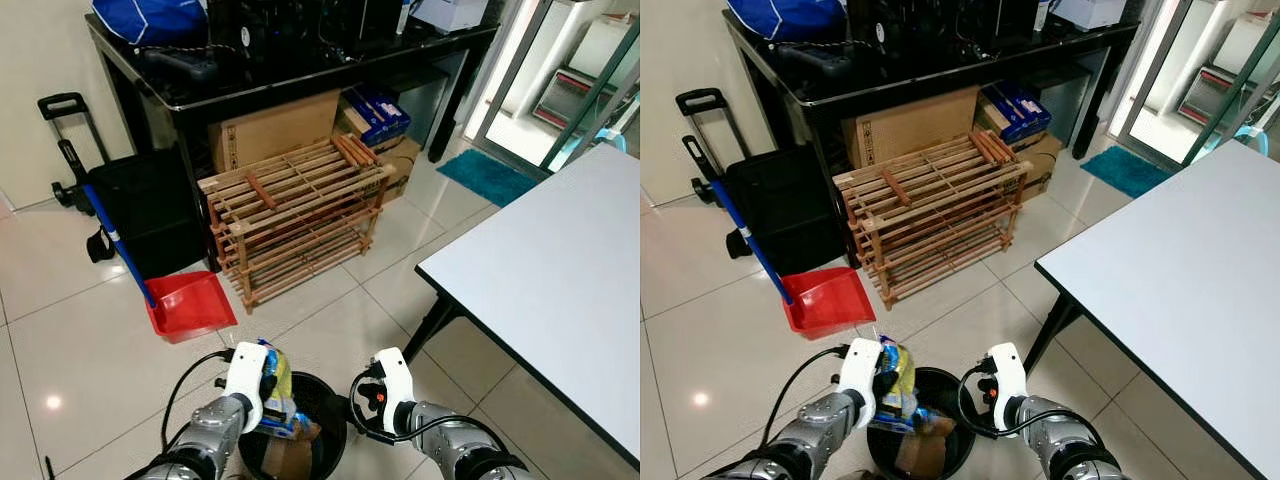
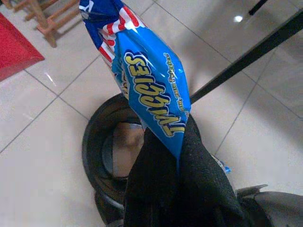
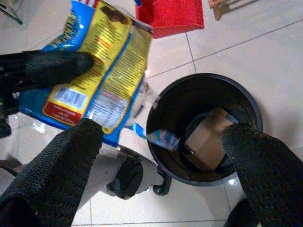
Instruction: Picking trash to rubbish bin
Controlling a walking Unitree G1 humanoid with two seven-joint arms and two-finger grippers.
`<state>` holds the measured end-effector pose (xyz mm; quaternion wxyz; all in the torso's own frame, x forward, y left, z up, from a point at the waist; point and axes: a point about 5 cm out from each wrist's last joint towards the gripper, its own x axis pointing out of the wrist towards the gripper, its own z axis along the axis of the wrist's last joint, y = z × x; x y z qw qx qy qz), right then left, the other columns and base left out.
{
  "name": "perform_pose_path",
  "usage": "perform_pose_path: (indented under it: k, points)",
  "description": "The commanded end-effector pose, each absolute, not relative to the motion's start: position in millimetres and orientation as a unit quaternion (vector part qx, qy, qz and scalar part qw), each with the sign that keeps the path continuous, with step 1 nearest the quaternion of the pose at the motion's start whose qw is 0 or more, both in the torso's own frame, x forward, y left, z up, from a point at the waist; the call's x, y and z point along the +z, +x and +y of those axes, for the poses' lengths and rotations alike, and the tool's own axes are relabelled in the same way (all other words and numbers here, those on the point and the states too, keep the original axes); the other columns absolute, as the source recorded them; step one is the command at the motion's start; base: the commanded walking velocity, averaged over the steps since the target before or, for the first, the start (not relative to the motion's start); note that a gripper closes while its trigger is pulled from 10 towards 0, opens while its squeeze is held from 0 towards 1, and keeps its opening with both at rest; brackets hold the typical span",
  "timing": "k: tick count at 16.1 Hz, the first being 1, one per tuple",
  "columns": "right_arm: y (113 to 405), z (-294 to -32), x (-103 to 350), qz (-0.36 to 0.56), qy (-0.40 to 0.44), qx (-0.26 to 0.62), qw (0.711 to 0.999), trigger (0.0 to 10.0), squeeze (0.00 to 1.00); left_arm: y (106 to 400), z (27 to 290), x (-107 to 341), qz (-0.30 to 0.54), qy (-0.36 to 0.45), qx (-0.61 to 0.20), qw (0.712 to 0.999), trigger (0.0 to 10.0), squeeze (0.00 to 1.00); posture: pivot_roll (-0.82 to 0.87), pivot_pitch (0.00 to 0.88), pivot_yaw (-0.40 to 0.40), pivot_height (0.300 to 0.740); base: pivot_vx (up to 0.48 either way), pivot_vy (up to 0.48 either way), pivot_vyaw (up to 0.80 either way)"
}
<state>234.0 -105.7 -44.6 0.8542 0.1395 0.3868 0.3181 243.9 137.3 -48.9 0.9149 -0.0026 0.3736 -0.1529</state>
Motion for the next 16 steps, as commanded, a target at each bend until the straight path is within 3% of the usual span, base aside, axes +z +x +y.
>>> perform_pose_path:
  k: [1, 3, 4, 15, 16]
  points:
    - [237.4, -108.3, -41.6, 0.381, 0.143, 0.321, 0.855, 10.0, 0.0, 243.9, 133.6, -49.3, 0.38, 0.0, -0.159, 0.911, 10.0, 0.0, -0.02, 0.062, -0.074, 0.74, 0.0, 0.0, 0.0]
    - [236.4, -108.1, -42.2, 0.382, 0.14, 0.323, 0.854, 10.0, 0.0, 241.7, 133.0, -50.8, 0.384, 0.004, -0.164, 0.909, 10.0, 0.0, -0.02, 0.067, -0.074, 0.74, 0.0, 0.0, 0.0]
    - [236.5, -107.2, -42.0, 0.381, 0.141, 0.324, 0.854, 10.0, 0.0, 240.3, 133.1, -51.7, 0.385, 0.004, -0.164, 0.908, 10.0, 1.0, -0.02, 0.068, -0.073, 0.74, 0.0, 0.0, 0.0]
    - [237.9, -107.4, -40.8, 0.376, 0.148, 0.319, 0.857, 10.0, 0.0, 240.7, 133.3, -51.4, 0.385, 0.002, -0.167, 0.908, 10.0, 1.0, -0.02, 0.066, -0.068, 0.74, 0.0, 0.0, 0.0]
    - [237.9, -107.4, -40.9, 0.376, 0.147, 0.319, 0.857, 10.0, 0.0, 241.0, 134.2, -51.2, 0.384, 0.009, -0.165, 0.909, 10.0, 0.0, -0.02, 0.065, -0.067, 0.74, 0.0, 0.0, 0.0]
